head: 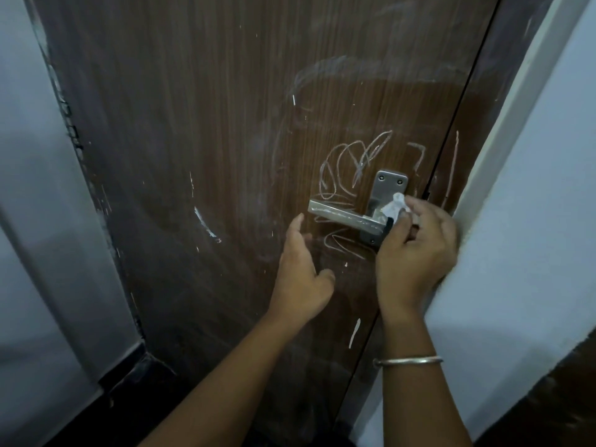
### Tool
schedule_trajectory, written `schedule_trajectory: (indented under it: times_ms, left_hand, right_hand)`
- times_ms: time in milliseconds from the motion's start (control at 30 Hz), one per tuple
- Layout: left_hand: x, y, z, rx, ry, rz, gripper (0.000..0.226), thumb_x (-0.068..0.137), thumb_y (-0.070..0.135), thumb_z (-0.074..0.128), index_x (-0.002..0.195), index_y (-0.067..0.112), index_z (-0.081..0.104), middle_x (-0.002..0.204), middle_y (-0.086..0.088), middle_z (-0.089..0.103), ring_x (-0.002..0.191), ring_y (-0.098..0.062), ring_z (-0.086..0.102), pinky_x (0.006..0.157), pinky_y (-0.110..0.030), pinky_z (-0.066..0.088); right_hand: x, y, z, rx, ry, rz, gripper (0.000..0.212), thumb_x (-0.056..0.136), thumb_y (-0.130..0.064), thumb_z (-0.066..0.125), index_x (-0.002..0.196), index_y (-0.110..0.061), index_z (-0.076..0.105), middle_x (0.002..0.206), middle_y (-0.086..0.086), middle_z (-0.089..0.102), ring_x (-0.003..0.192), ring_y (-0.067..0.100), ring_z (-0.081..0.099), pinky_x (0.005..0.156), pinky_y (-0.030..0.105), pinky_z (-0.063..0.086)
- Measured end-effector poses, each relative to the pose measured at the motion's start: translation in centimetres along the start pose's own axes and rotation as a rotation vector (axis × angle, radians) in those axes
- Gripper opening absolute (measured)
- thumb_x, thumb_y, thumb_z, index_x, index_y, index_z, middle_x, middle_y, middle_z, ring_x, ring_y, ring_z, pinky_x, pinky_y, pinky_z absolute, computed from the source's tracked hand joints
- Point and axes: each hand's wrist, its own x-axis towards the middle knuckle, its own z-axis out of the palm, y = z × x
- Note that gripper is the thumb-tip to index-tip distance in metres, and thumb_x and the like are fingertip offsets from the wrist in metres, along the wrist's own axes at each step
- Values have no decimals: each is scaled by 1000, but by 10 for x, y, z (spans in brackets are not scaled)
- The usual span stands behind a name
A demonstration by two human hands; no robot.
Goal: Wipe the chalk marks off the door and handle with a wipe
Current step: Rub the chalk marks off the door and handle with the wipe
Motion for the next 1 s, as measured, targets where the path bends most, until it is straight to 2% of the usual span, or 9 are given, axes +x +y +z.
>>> schedule_trajectory:
  times_ms: [100,200,367,467,567,633,700,900,1000]
  left_hand:
    - [0,1,-5,31,-18,13,97,71,6,65,137,48,7,130,6,38,118,-32,48,95,-49,46]
    - [2,2,-8,31,-7,15,96,70,8,66,136,48,9,122,13,37,120,-23,45,96,-48,46]
    - [10,8,-12,3,4,10,93,67,15,61,138,43,9,114,24,35,121,-11,38,99,-45,43]
    - [12,10,-13,-8,5,27,92,68,15,57,143,34,7,120,18,35,126,-11,33,102,-47,40]
    - [13,11,-14,-27,-10,14,91,72,10,58,143,34,7,127,14,34,129,-13,31,104,-48,38]
    - [12,11,-13,-33,-21,6,90,73,9,58,142,37,8,131,11,33,131,-14,31,104,-48,38]
    - [10,13,-10,-43,-28,2,90,70,11,57,142,36,9,135,8,33,131,-14,32,105,-47,37]
    - [10,13,-9,-50,-36,4,92,64,17,55,142,35,9,133,9,35,130,-13,33,104,-46,38]
    - [11,15,-10,-54,-38,9,93,64,18,55,142,36,9,136,7,34,131,-14,33,104,-46,38]
  right_hand:
    - [21,0,2,-50,-179,-111,22,85,2,56,102,1,70,104,19,64,94,19,57,83,4,39]
    - [32,-1,4,-221,-431,-222,25,84,3,55,103,-3,71,105,16,66,97,30,58,79,28,45]
    - [39,-8,2,-363,-594,-182,32,88,0,51,106,-16,71,113,10,65,99,29,58,79,31,47]
    - [46,-10,-5,-333,-665,-42,28,89,0,55,100,-20,72,107,9,68,90,20,62,71,19,44]
    - [56,-10,-8,-384,-710,-14,27,87,-1,58,98,-22,72,104,6,69,77,9,51,58,9,37]
    - [58,-13,-5,-466,-768,6,35,84,3,60,107,-22,69,112,8,65,88,15,56,72,23,51]
    - [55,-17,-4,-472,-787,-19,38,83,5,60,111,-19,67,116,10,64,100,25,59,88,30,49]
    - [46,-10,-17,-361,-735,-38,23,87,-1,57,100,-17,69,107,11,67,94,24,61,74,22,43]
    - [46,-12,-12,-437,-760,-90,27,86,1,58,105,-16,67,107,13,65,96,27,59,75,27,45]
